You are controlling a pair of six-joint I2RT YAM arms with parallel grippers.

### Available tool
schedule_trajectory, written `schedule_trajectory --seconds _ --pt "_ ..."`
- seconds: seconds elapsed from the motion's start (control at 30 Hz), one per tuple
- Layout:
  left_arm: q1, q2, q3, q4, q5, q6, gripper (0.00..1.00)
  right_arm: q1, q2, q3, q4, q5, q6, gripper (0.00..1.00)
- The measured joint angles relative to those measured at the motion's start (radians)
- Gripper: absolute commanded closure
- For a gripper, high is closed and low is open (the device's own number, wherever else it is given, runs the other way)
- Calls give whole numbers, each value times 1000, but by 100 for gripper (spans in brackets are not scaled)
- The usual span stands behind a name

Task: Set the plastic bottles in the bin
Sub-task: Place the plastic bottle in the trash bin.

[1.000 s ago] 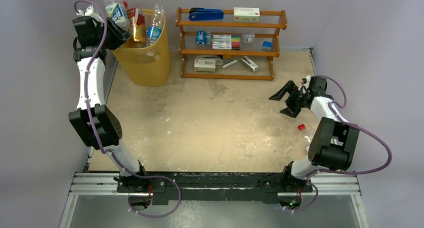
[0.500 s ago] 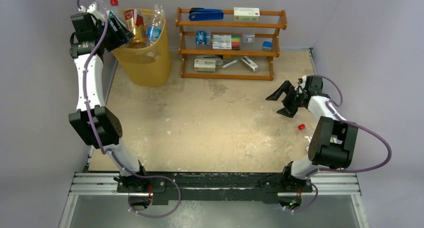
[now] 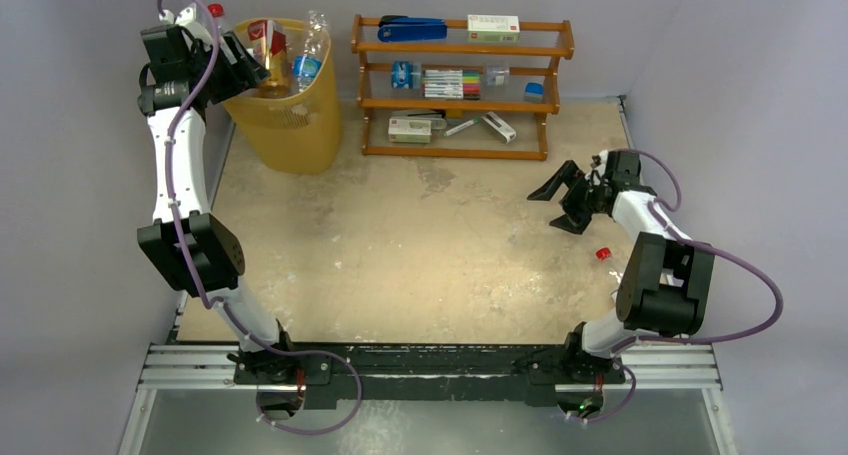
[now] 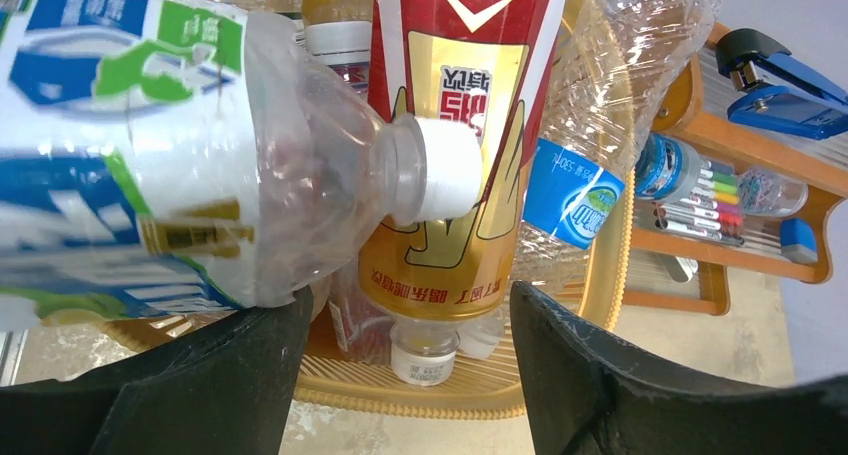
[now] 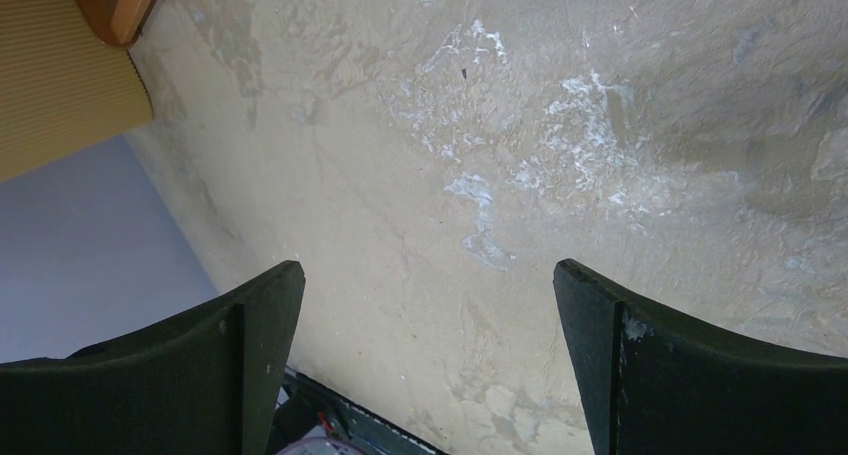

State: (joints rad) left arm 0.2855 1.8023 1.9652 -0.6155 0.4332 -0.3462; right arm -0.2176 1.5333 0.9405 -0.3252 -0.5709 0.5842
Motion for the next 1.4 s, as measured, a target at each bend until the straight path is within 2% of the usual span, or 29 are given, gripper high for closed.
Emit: schedule_trajectory --seconds 0.13,0.6,1.0,1.4 --pt "0 -4 -14 13 0 9 35 9 0 0 5 1 7 3" --pt "0 -42 -87 85 34 3 35 24 0 0 21 3 18 2" --pt "-40 -122 -150 156 157 -133 35 35 0 0 25 3 27 3" --pt "-66 -179 -164 268 207 -242 35 37 0 0 25 3 34 3"
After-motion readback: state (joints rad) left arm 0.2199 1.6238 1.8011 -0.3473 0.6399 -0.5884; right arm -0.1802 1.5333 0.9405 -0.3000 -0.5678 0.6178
